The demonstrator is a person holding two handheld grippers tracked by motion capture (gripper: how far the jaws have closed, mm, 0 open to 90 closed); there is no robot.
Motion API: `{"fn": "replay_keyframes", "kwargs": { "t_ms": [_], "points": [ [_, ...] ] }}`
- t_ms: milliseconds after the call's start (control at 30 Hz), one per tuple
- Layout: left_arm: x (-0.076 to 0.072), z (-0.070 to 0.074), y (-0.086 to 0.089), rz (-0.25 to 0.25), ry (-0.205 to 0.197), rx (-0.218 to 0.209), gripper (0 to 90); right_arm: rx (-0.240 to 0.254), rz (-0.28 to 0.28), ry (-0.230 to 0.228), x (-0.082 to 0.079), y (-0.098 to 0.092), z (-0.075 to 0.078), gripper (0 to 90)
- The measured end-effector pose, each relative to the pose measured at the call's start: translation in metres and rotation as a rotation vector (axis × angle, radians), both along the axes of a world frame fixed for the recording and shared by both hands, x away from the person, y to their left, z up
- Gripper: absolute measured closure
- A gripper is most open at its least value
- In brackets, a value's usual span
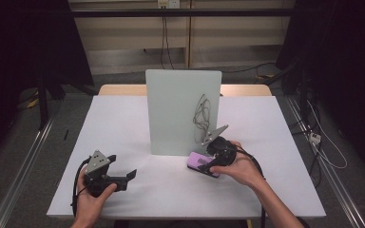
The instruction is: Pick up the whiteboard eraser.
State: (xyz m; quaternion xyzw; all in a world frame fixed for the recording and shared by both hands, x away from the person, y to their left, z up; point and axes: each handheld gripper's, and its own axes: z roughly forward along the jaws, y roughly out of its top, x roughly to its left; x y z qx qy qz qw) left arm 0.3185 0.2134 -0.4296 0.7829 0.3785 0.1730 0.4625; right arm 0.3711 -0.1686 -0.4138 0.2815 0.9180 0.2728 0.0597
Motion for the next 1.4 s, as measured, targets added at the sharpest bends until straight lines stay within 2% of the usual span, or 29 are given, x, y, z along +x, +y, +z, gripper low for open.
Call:
{"fn": "replay_keyframes", "kwargs": {
  "t_ms": [100, 167, 267, 333, 400, 533, 700, 1133, 1300, 1400],
  "points": [
    [-0.001, 0.001, -0.001, -0.008, -0.012, 0.009, 5.8, -0.005, 0.011, -0.002, 0.002, 0.001, 0.001, 28.9],
    [-0.002, 0.001, -0.001, -0.009, -0.018, 0.011, 5.9, -0.020, 0.032, 0.022, 0.003, 0.004, -0.002, 30.8],
    [-0.003, 0.003, -0.001, -0.010, -0.029, 0.016, 5.9, -0.058, 0.054, 0.022, 0.003, 0.007, -0.007, 32.7],
    [-0.005, 0.004, 0.000, -0.009, -0.045, 0.021, 5.9, -0.065, 0.057, 0.014, 0.002, 0.008, -0.007, 33.2],
    [-0.005, 0.005, 0.001, -0.005, -0.045, 0.012, 5.9, -0.086, 0.063, 0.001, 0.000, 0.010, -0.008, 36.5],
    [-0.006, 0.004, 0.004, 0.012, -0.038, 0.001, 5.9, -0.102, 0.073, -0.011, -0.001, 0.011, -0.009, 36.5],
    [-0.006, 0.004, 0.004, 0.009, -0.040, 0.008, 5.9, -0.112, 0.075, -0.018, -0.001, 0.011, -0.009, 40.6],
    [-0.006, 0.004, 0.004, 0.019, -0.035, 0.006, 5.8, -0.125, 0.083, -0.027, -0.002, 0.013, -0.009, 41.3],
    [-0.005, 0.004, 0.004, 0.017, -0.031, 0.012, 5.8, -0.139, 0.094, -0.050, -0.004, 0.014, -0.009, 41.5],
    [-0.006, 0.004, 0.004, 0.019, -0.032, 0.012, 5.8, -0.131, 0.089, -0.051, -0.005, 0.013, -0.008, 41.6]
  ]
}}
